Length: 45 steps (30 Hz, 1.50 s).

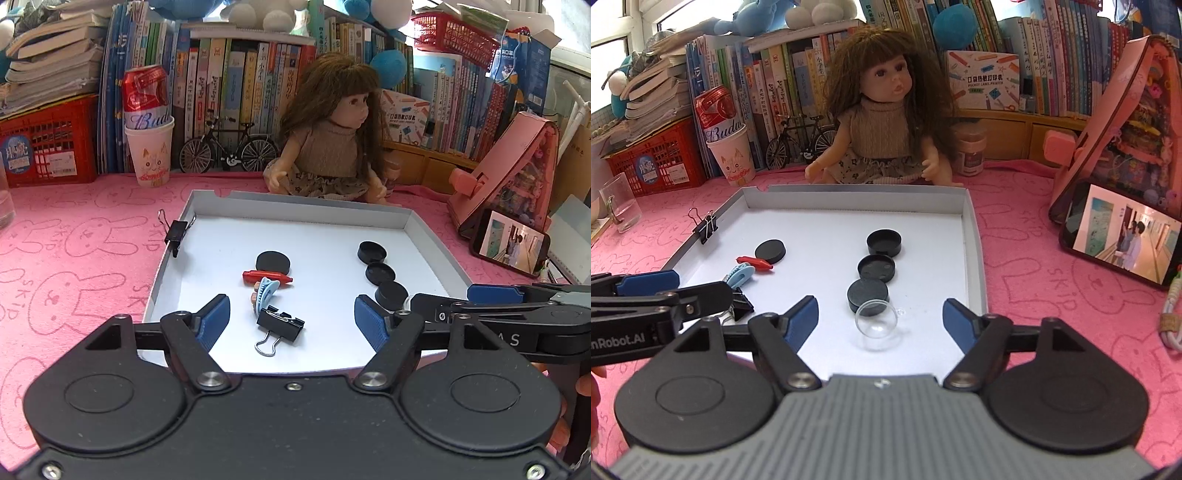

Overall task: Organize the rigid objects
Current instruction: 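Withdraw both tools from the tray toward the acorn and remaining objects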

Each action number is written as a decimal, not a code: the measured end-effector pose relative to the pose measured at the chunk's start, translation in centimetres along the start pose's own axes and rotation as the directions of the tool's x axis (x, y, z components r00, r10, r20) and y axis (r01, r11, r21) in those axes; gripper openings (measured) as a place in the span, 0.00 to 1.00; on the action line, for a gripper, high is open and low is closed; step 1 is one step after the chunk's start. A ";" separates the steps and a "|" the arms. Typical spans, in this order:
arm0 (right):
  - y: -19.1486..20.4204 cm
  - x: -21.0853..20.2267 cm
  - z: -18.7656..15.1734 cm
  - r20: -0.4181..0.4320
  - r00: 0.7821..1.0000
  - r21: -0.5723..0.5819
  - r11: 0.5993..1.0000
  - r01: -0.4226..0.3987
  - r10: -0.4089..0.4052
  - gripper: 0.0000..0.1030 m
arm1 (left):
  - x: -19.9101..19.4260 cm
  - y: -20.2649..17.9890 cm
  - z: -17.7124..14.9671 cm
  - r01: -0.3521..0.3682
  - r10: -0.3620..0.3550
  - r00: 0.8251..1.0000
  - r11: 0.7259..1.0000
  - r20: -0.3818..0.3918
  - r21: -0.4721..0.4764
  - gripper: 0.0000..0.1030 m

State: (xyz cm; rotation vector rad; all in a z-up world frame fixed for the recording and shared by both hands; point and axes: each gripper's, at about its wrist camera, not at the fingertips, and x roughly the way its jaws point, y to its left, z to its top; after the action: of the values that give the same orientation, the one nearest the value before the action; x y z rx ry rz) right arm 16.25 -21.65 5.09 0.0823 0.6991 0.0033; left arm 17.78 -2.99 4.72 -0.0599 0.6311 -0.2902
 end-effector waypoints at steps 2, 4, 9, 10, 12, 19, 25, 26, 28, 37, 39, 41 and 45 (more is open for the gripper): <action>0.0 -0.4 -0.1 0.007 1.000 0.001 1.000 0.003 -0.003 0.82 | -0.5 0.0 -0.1 0.005 -0.005 1.000 1.000 0.005 -0.005 0.71; 0.0 -0.7 -0.3 0.010 1.000 0.003 1.000 0.006 -0.006 0.82 | -1.2 0.0 -0.2 0.004 -0.004 1.000 1.000 0.017 -0.013 0.71; 0.2 -2.0 -0.9 0.038 0.999 -0.008 1.000 0.012 -0.012 0.83 | -2.8 -0.3 -0.8 0.013 -0.013 0.999 1.000 0.050 -0.003 0.71; 0.3 -2.2 -1.0 0.044 0.999 -0.011 1.000 0.012 -0.011 0.83 | -3.2 -0.3 -1.0 0.016 -0.016 0.998 1.000 0.055 -0.002 0.71; 0.4 -2.8 -1.3 0.056 0.998 -0.016 1.000 0.007 -0.006 0.84 | -3.8 -0.3 -1.4 0.017 -0.017 0.998 1.000 0.065 0.002 0.71; 1.0 -4.4 -2.3 0.091 0.996 -0.038 0.999 -0.003 0.006 0.84 | -5.7 0.3 -2.9 0.003 -0.003 0.996 1.000 0.093 0.009 0.72; 1.6 -5.5 -3.1 0.110 0.994 -0.049 0.999 -0.020 0.025 0.85 | -6.9 0.6 -3.9 0.000 -0.002 0.994 1.000 0.105 0.020 0.72; 1.7 -5.6 -3.2 0.112 0.993 -0.050 0.998 -0.024 0.030 0.85 | -7.1 0.7 -4.1 0.000 -0.002 0.995 1.000 0.105 0.021 0.72; 1.8 -5.9 -3.5 0.116 0.993 -0.050 0.998 -0.030 0.036 0.85 | -7.2 0.7 -4.3 0.000 -0.002 0.995 1.000 0.105 0.023 0.72; 2.7 -7.2 -4.8 0.161 0.984 -0.099 0.993 -0.062 0.077 0.85 | -8.3 1.6 -6.2 -0.014 0.008 0.994 0.998 0.111 0.055 0.72; 2.9 -7.3 -5.0 0.162 0.983 -0.107 0.991 -0.075 0.092 0.85 | -8.4 1.9 -6.4 -0.013 0.007 0.994 0.998 0.108 0.055 0.72; 3.2 -7.4 -5.3 0.161 0.982 -0.117 0.990 -0.082 0.100 0.85 | -8.6 2.1 -6.5 -0.015 0.009 0.994 0.998 0.105 0.054 0.72; 3.6 -7.6 -5.8 0.161 0.980 -0.143 0.985 -0.094 0.117 0.85 | -8.8 2.5 -6.9 -0.021 0.015 0.995 0.998 0.102 0.056 0.72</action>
State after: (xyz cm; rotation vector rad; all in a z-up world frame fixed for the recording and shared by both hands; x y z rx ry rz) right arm 6.83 -17.82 5.81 -0.0099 0.5229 0.1440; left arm 7.61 2.15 3.83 -0.0142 0.5218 -0.2861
